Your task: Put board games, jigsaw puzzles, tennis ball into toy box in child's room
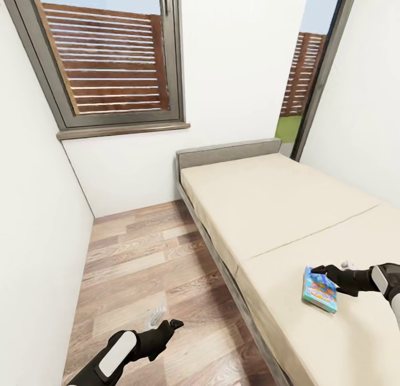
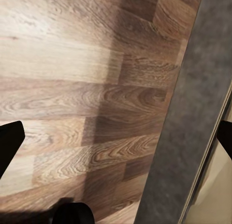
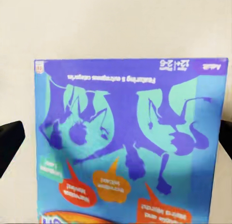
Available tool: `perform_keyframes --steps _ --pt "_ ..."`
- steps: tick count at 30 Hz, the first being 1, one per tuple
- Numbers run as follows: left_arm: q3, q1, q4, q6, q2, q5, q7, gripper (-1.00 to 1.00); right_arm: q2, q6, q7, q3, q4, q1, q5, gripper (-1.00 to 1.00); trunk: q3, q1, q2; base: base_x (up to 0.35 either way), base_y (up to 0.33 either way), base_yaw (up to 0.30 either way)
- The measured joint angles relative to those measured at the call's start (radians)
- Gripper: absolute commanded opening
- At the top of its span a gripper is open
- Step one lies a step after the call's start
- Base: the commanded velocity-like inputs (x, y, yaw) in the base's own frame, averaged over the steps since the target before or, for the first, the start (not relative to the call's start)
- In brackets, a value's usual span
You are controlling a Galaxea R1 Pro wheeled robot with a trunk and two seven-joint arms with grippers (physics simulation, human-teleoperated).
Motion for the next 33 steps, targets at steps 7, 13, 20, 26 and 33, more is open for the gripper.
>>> perform_keyframes --steps 7,13,20,26,33 --pt "0.000 0.000 0.000 0.000 -0.001 0.000 0.000 1.00 0.000 0.011 0.104 0.004 0.023 0.002 -0.002 1.00 0.000 0.000 0.000 0.000 0.000 0.011" --pt "-0.001 0.000 0.000 -0.001 -0.001 0.000 0.000 1.00 -0.001 0.014 0.115 0.005 0.022 0.002 0.000 1.00 0.000 0.000 0.000 0.000 0.000 0.001" --pt "-0.001 0.000 0.000 -0.013 0.000 0.000 0.000 1.00 0.001 0.014 0.120 0.008 0.024 0.003 0.000 1.00 0.000 0.000 0.000 0.000 0.000 0.000" --pt "-0.001 0.000 0.000 -0.015 0.000 0.000 0.000 1.00 0.009 0.011 0.122 0.047 0.015 0.002 0.004 1.00 0.000 0.000 0.000 0.000 0.000 0.000" --pt "-0.002 0.000 0.000 -0.015 0.000 0.000 0.000 1.00 0.025 0.005 0.155 0.091 0.006 0.002 0.003 1.00 0.000 0.000 0.000 0.000 0.000 0.000"
